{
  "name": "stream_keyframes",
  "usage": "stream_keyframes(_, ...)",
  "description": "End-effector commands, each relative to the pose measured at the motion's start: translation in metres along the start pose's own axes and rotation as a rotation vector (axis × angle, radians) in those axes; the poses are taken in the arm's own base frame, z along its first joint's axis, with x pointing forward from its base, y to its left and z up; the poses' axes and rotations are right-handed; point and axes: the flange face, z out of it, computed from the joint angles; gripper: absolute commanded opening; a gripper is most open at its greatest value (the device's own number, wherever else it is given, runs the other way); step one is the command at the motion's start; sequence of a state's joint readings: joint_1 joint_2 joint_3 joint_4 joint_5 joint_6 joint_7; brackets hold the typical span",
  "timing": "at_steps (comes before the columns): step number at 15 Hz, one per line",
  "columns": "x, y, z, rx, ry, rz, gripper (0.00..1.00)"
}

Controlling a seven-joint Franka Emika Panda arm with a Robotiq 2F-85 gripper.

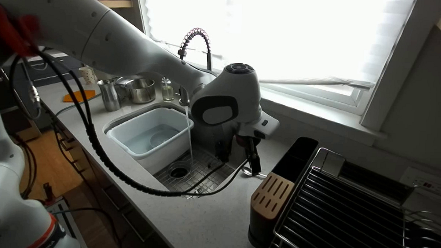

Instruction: Open the faucet and place the silver spoon under the faucet then put the spoon on the dishrack

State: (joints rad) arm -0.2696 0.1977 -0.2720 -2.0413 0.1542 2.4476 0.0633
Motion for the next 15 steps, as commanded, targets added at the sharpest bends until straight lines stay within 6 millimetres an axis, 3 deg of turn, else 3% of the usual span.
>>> stream_keyframes(1, 0.009, -0.002, 0.020, -0.016, -0.016, 0.064, 1.00)
stream_keyframes(10, 0.026, -0.010, 0.048, -0.039, -0.018, 0.124, 0.97)
stream_keyframes(11, 0.027, -0.012, 0.050, -0.043, -0.015, 0.123, 0.88)
stream_keyframes(13, 0.028, -0.014, 0.054, -0.049, -0.017, 0.123, 0.79)
stream_keyframes(15, 0.030, -0.016, 0.057, -0.053, -0.019, 0.125, 0.56)
